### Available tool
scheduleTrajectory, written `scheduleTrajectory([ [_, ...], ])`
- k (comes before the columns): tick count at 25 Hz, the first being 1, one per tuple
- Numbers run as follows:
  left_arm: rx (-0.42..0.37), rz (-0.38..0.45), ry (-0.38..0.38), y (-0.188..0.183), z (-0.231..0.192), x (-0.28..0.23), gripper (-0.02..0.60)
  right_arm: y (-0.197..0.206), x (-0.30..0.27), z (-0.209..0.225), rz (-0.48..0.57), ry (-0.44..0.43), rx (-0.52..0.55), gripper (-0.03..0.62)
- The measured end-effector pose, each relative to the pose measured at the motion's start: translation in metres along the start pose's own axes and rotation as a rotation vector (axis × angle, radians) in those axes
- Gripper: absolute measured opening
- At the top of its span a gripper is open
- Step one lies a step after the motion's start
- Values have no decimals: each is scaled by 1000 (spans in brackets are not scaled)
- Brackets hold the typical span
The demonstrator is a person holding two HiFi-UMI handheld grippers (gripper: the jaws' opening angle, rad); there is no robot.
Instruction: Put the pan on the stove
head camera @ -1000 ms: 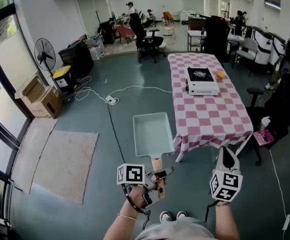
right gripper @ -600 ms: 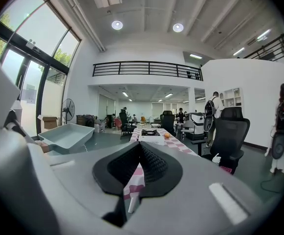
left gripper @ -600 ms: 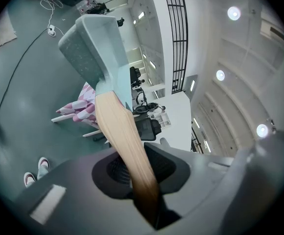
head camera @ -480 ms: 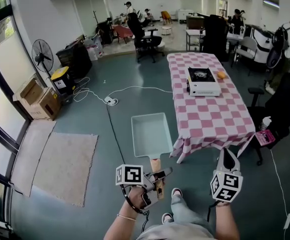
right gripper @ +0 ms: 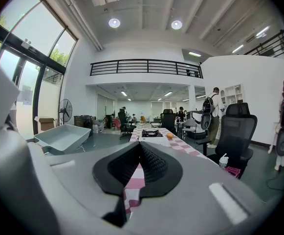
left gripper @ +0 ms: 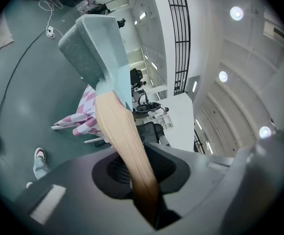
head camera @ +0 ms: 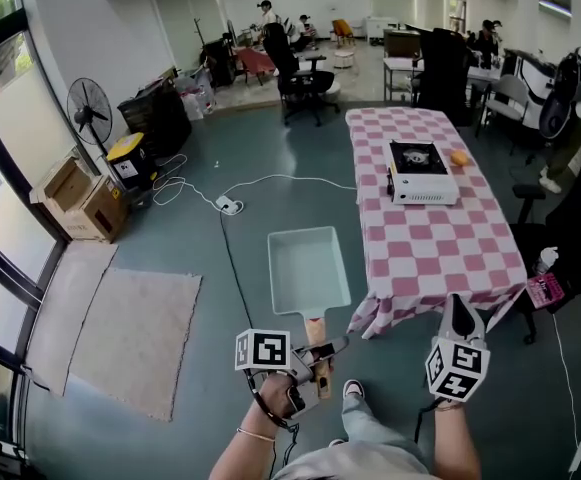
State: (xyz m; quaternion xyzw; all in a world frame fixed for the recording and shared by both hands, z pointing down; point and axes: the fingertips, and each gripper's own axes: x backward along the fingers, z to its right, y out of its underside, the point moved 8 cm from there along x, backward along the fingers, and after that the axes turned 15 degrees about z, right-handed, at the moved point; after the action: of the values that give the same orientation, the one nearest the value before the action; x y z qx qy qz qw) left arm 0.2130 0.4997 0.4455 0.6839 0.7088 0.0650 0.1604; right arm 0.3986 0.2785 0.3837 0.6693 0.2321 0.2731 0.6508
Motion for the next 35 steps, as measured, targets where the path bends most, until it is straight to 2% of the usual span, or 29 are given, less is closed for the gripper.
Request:
scheduleTrajectory([
  [20,25,34,-8,-141,-25,-140,61,5,-213,21,-3,-8,0,9],
  [30,11,25,-27,-184,-30,-185,61,25,-259,41,-28,33,-29,9],
  [35,8,-19,-20,-207,-35,-211,61,33,-276,46,-46,76,-39,9],
])
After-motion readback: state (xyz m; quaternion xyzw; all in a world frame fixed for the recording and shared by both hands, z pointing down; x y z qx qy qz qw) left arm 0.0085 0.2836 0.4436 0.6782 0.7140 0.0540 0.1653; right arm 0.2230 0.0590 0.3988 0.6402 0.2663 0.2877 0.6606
